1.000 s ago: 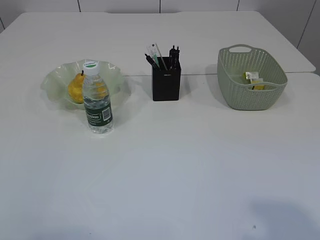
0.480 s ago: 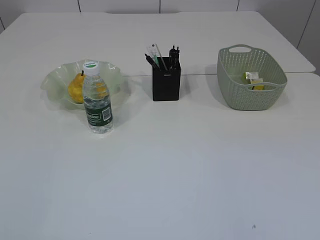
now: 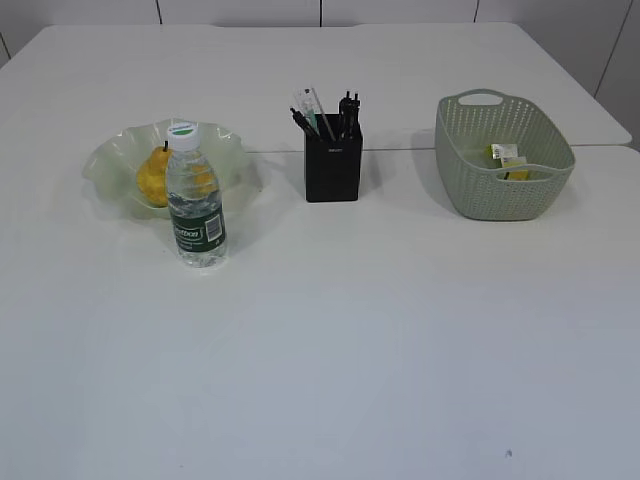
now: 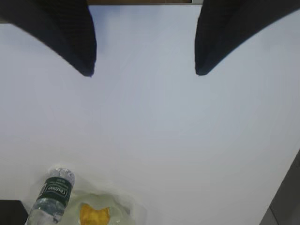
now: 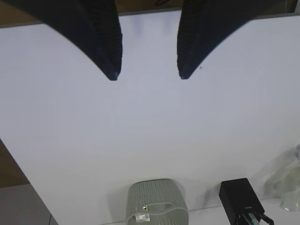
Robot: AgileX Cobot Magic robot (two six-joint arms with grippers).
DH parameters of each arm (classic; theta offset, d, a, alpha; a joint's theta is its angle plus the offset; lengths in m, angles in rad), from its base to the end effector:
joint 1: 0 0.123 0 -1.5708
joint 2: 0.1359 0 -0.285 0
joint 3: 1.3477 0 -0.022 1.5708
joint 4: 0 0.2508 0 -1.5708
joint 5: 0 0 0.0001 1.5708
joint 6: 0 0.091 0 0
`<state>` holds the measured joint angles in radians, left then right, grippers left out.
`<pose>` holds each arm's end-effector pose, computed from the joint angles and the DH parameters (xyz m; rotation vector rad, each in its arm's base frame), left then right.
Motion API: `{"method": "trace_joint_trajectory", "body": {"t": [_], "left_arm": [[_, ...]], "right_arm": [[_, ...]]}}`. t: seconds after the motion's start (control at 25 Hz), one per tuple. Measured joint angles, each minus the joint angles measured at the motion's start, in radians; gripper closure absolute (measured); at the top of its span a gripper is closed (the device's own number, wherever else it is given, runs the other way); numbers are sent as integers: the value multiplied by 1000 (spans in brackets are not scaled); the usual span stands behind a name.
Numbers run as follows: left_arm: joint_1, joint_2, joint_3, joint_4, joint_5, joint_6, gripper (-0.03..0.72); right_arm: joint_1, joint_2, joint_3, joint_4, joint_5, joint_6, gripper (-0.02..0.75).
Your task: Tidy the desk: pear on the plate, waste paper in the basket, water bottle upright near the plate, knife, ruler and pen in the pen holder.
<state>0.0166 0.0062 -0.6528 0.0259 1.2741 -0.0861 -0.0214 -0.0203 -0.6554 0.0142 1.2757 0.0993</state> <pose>-0.0327 0.0017 0.3008 -0.1151 2.1077 -0.0109 -0.0377 0.0020 0.3004 0.1217 2.0806 0.0641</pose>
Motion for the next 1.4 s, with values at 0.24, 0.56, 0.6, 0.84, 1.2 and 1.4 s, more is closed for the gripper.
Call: {"method": "trace_joint_trajectory", "body": {"t": [0.24,0.56,0.6,0.84,1.2,1.4], "left_arm": [[0,0,75,0,0,0,229],[0,0,96,1,-76,0,230],[0,0,102,7,-90,0,230],[0,0,131,23,-153,0,230],[0,0,132,24,-160,0,230],[0,0,132,24,-160,0,230]], "right_arm": [[0,0,66,0,0,-9,444],[0,0,122,1,0,-13,444],[0,0,122,3,0,-13,444],[0,0,122,3,0,-13,444],[0,0,102,0,-49,-138,444],[0,0,128,0,-82,-148,444]]}}
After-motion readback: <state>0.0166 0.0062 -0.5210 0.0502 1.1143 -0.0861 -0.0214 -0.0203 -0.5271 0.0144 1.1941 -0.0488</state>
